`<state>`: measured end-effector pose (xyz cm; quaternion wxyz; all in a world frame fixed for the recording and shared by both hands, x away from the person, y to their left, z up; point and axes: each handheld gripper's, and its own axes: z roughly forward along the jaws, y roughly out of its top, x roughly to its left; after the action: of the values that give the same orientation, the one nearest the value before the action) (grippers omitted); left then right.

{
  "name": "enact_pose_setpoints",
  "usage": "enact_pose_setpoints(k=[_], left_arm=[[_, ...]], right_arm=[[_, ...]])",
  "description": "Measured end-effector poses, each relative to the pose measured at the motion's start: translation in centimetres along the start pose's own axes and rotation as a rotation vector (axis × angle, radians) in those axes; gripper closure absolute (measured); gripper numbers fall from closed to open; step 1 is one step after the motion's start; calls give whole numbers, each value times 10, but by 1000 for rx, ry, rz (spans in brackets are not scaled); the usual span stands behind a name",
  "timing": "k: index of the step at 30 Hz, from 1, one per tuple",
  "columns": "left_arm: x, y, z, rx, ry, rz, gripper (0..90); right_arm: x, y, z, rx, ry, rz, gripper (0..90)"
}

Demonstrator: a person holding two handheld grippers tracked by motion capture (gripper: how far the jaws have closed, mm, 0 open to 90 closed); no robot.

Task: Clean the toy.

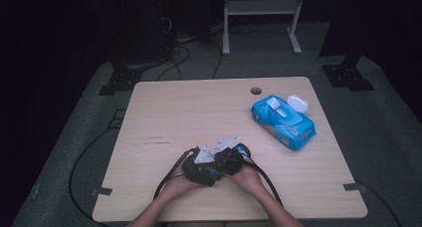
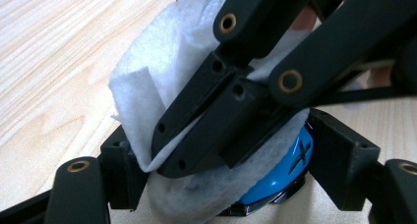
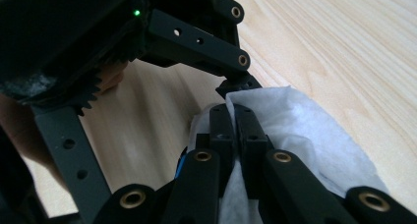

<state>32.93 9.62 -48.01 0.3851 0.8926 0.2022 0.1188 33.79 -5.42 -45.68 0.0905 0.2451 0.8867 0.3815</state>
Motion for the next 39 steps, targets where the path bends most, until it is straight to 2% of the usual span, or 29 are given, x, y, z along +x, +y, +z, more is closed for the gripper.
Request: enact_pose_setpoints(k=[1,2,4,5,6,7,8,10,13,16,20,22,23,24,25,26,27,28,29,31,34,36,38,39], left_arm=[[-1,0,0,-6,-3,-5,254],[-1,0,0,-4,-1,3,254],[-1,0,1,-7,0,1,254],[-1,0,1,-7,0,1,254],[-1,0,0,-7,0,1,255],[-1,1,0,-5,3,9,255],[-1,1,0,-5,3,9,255],[0,0,0,-1,1,11,255],[-1,0,0,-6,1,7,255],[0,0,0,-2,-1,11,256],[0,0,0,0,-2,6,255],[0,0,0,2,-3,5,255],[0,0,0,2,-3,5,256],[0,0,0,2,-2,4,256],[0,0,0,2,-2,4,256],[0,0,0,-1,-1,4,256],[-1,0,0,-2,1,6,256],[0,1,0,-1,-1,5,256],[0,1,0,-1,-1,5,255],[0,0,1,-3,-3,-2,256],[0,0,0,0,-1,2,256],[0,0,0,-2,-1,0,256],[0,0,0,-2,0,-1,256],[-1,0,1,-5,-2,5,256]], right_arm=[[0,0,0,0,0,0,875],[-7,-1,-4,-4,0,26,875],[-15,-4,-10,-13,-38,37,875],[-15,-4,-10,-13,-38,37,875],[-25,-8,-18,-32,-60,68,875],[-31,-10,-22,-36,-58,84,875],[-31,-10,-22,-36,-58,84,875],[-40,-13,-29,-26,-125,74,875],[-59,-26,-41,-5,-173,123,875],[-68,-35,-50,-7,-184,145,875],[-64,-38,-56,-28,-179,150,875],[-58,-41,-59,-52,-141,148,875],[-56,-41,-61,-55,-144,136,875],[-55,-45,-65,-33,-159,113,875],[-55,-45,-65,-33,-159,113,875],[-58,-51,-70,-10,-180,111,875],[-59,-54,-72,-18,-175,130,875],[-59,-58,-75,-37,-159,155,875],[-57,-59,-76,-38,-154,149,875],[-48,-59,-75,-51,-91,152,875],[-34,-56,-66,-39,-52,100,874],[-35,-56,-66,-34,-58,89,875],[-39,-57,-69,-34,-68,99,874],[-48,-60,-76,-26,-137,104,875]])
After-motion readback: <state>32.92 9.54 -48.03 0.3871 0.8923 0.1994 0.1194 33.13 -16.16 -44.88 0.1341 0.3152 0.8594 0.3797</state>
